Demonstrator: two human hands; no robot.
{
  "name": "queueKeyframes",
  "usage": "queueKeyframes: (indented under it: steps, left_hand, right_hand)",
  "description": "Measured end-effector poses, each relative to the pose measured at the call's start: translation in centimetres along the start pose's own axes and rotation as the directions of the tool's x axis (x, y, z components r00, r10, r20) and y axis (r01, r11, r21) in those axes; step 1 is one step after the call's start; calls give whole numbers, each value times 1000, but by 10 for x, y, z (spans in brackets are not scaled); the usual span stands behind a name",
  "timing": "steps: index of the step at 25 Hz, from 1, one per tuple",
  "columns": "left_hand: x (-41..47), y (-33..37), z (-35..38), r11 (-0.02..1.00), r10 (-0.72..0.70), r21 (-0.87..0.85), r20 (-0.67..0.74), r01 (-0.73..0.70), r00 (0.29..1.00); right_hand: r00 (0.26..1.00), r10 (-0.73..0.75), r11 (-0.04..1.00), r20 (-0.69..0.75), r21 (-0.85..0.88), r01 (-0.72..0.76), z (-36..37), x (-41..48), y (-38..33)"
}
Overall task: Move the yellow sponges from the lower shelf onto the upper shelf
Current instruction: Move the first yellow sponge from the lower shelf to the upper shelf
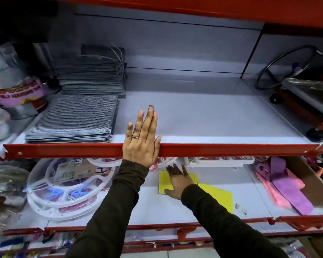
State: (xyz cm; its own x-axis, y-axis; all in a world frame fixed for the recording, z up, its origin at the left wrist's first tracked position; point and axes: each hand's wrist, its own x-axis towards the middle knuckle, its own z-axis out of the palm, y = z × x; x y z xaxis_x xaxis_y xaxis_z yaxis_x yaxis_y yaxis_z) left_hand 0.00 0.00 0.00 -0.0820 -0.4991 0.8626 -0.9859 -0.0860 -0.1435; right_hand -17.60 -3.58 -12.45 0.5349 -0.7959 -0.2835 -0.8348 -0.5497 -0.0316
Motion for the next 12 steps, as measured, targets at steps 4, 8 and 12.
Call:
queueKeyframes:
  steps: [4, 8, 12]
  left_hand:
    - [-1, 1, 2, 1000, 4, 16, -11, -4, 1000]
    - [0, -2, 3, 1000, 19, -19, -11, -19, 1000]
    - [2, 1, 2, 999, -4, -39, -11, 3, 1000]
  right_hand:
    - [973, 2, 995, 230, -94, 20, 5, 14, -5]
    - [976, -1, 997, 219, -76, 18, 14, 8, -11]
    - [976, -8, 993, 218, -115, 34, 22, -9, -18]
